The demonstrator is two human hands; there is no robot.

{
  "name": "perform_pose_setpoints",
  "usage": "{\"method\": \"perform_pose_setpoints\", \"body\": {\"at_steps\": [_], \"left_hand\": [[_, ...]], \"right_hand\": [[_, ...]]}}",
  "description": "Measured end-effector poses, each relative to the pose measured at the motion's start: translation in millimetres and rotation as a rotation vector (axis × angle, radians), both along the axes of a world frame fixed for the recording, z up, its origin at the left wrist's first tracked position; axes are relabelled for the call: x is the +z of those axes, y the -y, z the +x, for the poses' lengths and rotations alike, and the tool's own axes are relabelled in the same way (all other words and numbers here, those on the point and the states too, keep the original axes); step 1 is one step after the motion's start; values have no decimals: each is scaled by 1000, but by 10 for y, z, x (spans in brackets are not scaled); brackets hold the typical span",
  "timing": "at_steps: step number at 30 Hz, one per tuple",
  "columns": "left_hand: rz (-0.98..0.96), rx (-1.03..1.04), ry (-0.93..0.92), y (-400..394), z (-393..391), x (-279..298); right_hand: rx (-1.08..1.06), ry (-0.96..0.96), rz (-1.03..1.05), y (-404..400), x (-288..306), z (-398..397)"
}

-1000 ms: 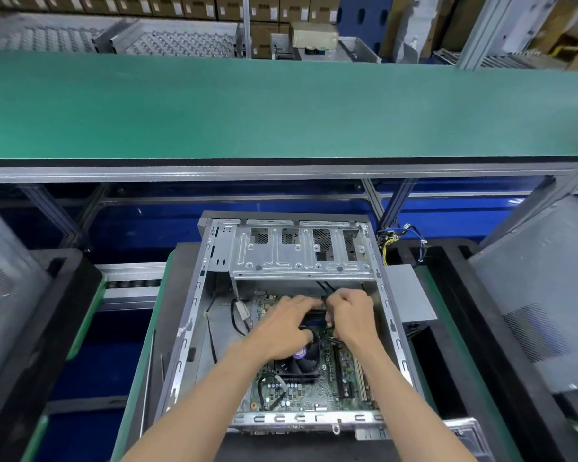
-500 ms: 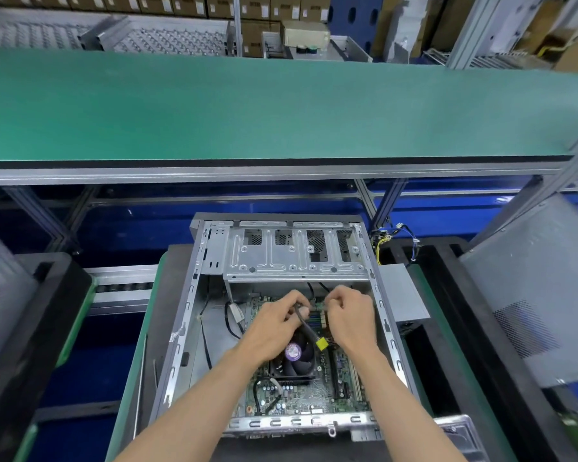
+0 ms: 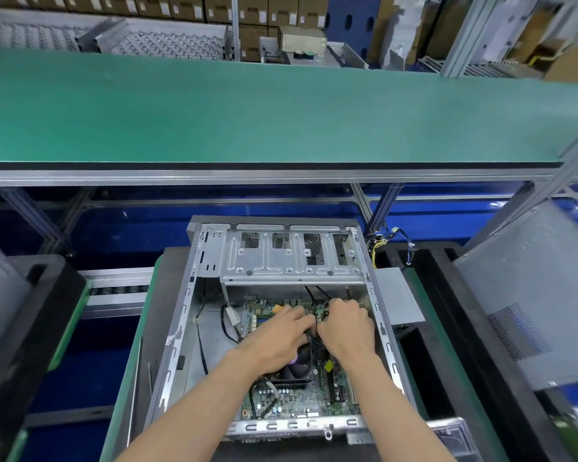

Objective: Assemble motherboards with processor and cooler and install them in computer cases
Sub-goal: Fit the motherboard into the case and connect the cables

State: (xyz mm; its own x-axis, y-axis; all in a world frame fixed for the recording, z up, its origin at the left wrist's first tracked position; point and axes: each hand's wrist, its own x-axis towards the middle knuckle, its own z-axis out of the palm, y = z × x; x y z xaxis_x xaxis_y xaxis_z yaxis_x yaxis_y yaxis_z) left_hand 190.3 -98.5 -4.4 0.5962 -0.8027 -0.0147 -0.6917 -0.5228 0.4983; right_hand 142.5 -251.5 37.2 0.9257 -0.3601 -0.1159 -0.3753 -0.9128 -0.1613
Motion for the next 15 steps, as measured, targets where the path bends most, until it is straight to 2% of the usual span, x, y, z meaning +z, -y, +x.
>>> {"method": "perform_pose_setpoints", "body": {"at_steps": [3,9,15], "left_hand": [[-23,-7,42,18,-1,-7],[-49,42,38,10,-23,86],[62,144,102,2,89,113]], "right_hand": [[8,-49,-19,-34,-57,14],[-50,-241,98,14,-132,52],[-87,-222,155,61,-113,47]]}}
